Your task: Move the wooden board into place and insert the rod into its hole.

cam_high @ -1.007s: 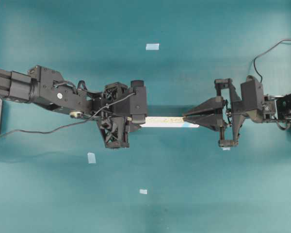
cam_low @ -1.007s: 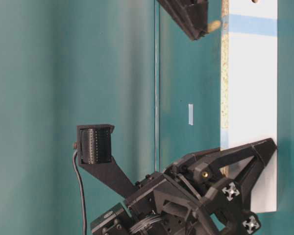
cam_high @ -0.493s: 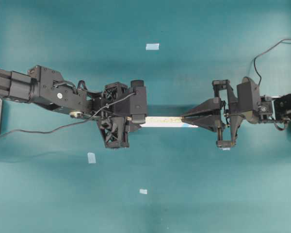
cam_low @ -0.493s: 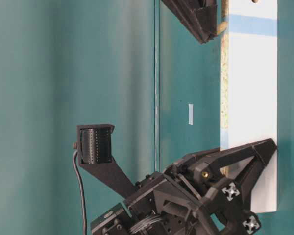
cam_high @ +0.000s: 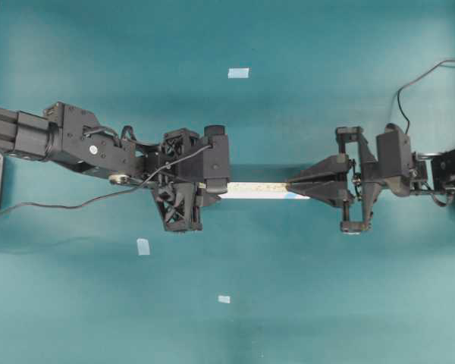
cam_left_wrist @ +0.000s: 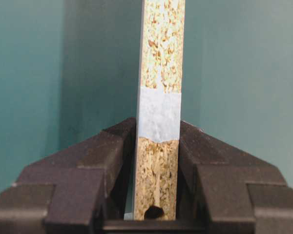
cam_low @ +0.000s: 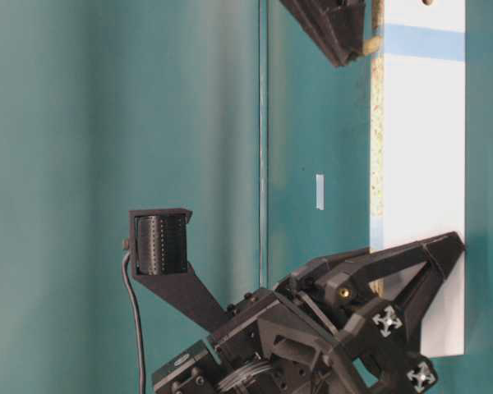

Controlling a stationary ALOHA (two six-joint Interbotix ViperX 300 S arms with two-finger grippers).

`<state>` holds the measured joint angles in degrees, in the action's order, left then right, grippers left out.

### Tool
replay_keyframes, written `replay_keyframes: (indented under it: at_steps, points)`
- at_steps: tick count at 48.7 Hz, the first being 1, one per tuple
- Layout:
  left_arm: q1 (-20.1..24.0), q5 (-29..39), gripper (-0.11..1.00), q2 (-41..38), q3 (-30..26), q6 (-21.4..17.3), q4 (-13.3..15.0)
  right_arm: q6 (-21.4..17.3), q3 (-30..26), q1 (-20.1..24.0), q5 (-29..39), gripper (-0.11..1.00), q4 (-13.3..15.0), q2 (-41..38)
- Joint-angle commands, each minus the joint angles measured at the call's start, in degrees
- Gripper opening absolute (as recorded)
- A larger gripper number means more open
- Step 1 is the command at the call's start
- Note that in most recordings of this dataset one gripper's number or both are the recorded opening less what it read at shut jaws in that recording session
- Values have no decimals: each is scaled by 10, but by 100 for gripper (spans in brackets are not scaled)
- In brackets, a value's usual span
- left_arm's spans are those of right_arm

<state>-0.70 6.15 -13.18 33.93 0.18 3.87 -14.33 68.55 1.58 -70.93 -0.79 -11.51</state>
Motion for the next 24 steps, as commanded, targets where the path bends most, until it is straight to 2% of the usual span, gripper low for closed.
replay_keyframes:
  at_steps: [1, 24]
  points:
    - [-2, 1, 24, 15, -4, 5, 0, -1, 2, 8, 1, 11, -9, 5]
    - [-2, 1, 24, 16, -5, 5, 0, -4, 0, 16, 50, 11, -17, 5]
